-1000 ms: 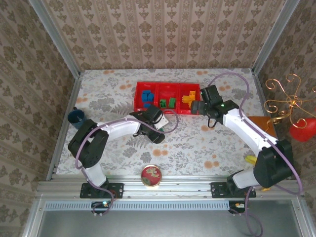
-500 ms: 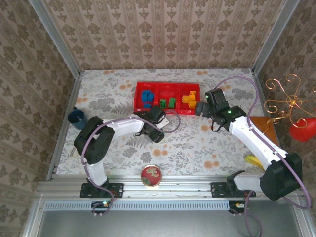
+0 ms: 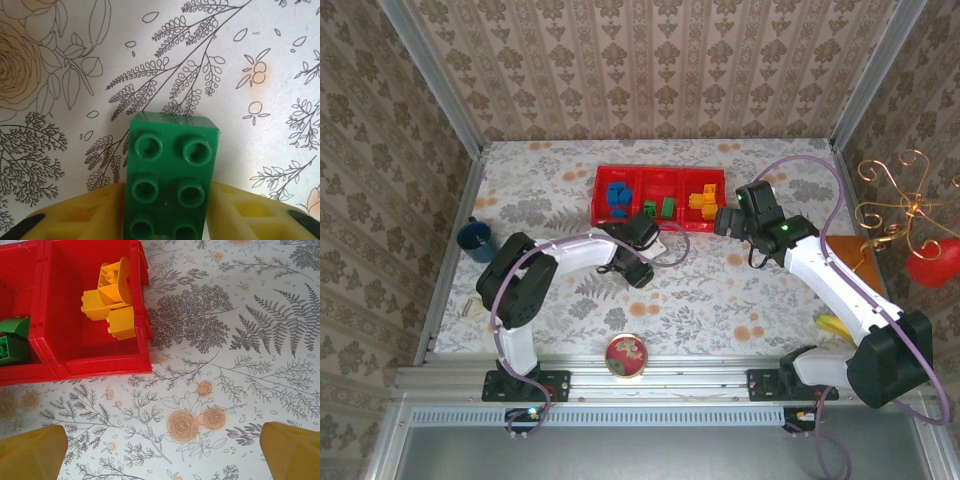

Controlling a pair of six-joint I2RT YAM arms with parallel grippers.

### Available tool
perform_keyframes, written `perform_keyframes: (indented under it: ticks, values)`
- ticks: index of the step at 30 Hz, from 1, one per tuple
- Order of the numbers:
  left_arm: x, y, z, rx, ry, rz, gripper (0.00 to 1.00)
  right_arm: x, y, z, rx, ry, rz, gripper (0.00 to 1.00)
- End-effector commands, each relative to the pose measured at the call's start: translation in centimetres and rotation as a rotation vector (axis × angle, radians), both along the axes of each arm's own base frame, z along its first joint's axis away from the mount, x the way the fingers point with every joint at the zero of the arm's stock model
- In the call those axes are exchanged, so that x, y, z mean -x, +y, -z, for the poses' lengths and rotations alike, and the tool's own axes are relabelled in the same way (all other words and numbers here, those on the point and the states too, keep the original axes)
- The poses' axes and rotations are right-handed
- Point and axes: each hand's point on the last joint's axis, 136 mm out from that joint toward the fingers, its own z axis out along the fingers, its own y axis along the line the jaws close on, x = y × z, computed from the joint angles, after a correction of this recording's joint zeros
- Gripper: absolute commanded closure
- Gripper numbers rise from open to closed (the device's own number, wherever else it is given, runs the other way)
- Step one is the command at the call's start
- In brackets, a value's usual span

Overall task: Sort the legos into containers by color
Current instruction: Pick up the lego from the center of the table.

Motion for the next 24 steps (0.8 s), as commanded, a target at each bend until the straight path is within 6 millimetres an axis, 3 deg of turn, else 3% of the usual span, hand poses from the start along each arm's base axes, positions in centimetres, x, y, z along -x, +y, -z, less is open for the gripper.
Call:
perform_keyframes:
  ticks: [1, 6, 24]
  values:
    - [0.1, 0.9, 1.8, -0.058, 0.018, 0.003, 0.64, 0.5, -0.5, 0.1, 0.015, 0.004, 0.029, 0.00]
    - [0.0, 0.5, 1.2, -0.039, 0.020, 0.004, 0.74, 0.5, -0.6, 0.1, 0.018, 0.004, 0.031, 0.00]
    - [-1.6, -0.3, -3.7, 0.062, -0.107, -0.037, 0.81, 0.7, -0.9, -0.4, 0.017, -0.012, 0.043, 0.00]
